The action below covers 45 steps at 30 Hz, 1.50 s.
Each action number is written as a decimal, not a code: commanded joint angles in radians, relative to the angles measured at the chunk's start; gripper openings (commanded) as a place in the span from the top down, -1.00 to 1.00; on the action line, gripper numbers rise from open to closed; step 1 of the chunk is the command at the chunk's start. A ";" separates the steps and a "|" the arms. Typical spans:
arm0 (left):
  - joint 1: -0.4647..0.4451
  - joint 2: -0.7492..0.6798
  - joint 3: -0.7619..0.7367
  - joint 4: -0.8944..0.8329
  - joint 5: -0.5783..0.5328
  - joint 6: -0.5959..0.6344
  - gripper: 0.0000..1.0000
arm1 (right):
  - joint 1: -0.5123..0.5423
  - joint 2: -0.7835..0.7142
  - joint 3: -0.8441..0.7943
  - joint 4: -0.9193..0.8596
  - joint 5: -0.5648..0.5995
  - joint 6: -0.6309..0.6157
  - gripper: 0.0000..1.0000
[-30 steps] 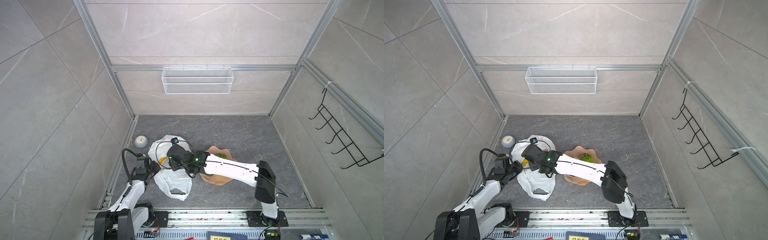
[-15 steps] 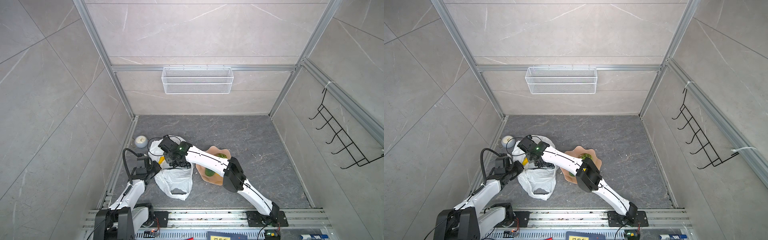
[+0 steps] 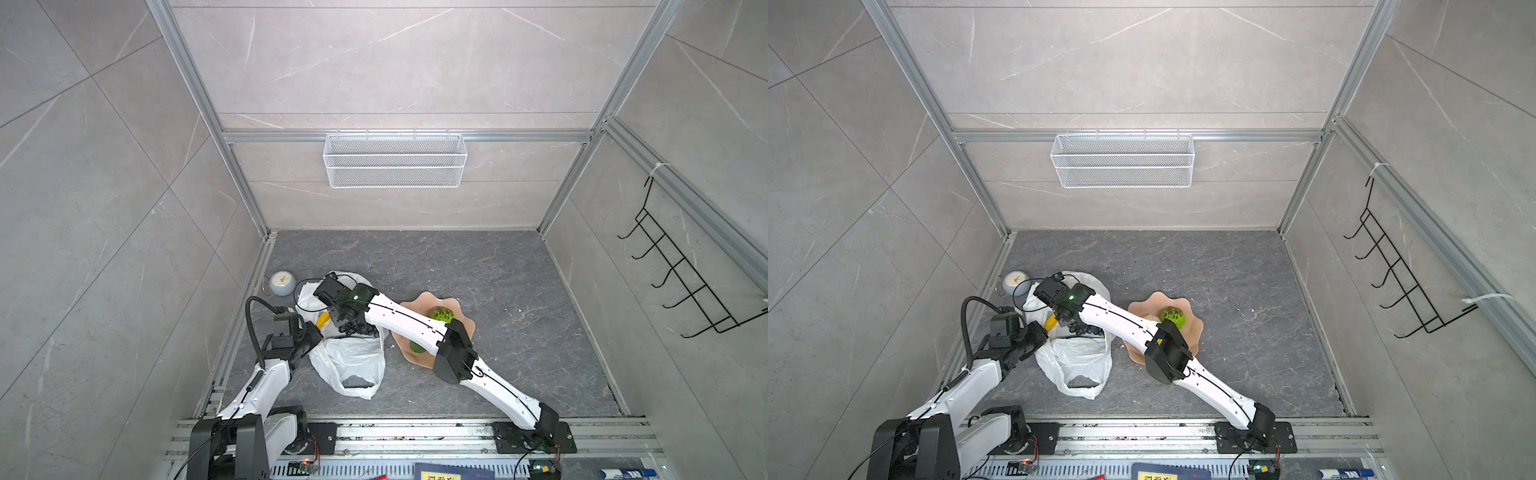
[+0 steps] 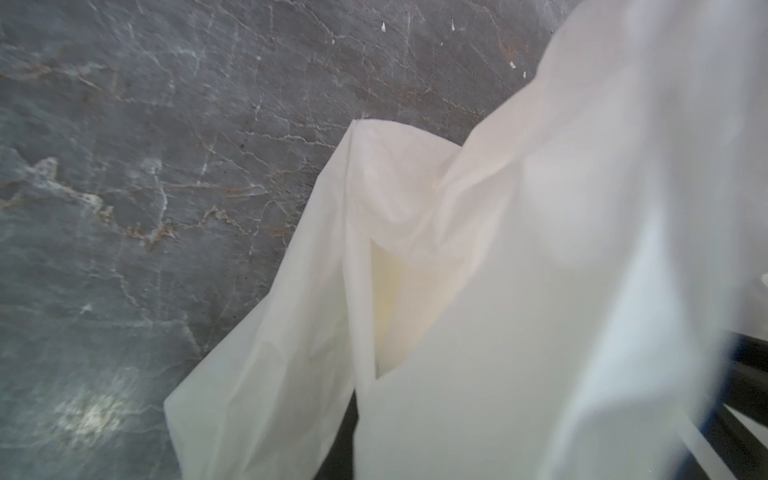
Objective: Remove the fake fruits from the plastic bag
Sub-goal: 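Open the right gripper and reach back into the bag, then grasp the orange inside the bag with the right gripper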
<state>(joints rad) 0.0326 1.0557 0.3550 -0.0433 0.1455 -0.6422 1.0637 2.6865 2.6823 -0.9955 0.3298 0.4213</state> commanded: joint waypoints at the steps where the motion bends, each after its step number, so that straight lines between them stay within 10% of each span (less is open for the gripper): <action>1: -0.004 0.005 0.019 0.030 0.026 0.033 0.77 | -0.008 0.030 0.019 -0.019 0.024 -0.014 0.28; 18: -0.005 0.023 0.025 0.033 0.035 0.035 0.77 | -0.006 0.008 0.018 -0.019 0.121 -0.030 0.94; 30: -0.004 0.021 0.025 0.030 0.034 0.036 0.76 | 0.031 -0.104 -0.012 -0.025 0.064 -0.043 1.00; 45: -0.004 0.026 0.027 0.031 0.031 0.036 0.76 | 0.065 -0.634 -0.740 0.278 -0.095 -0.004 1.00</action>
<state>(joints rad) 0.0326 1.0782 0.3550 -0.0357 0.1612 -0.6346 1.1259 2.1902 2.0815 -0.8165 0.2874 0.3958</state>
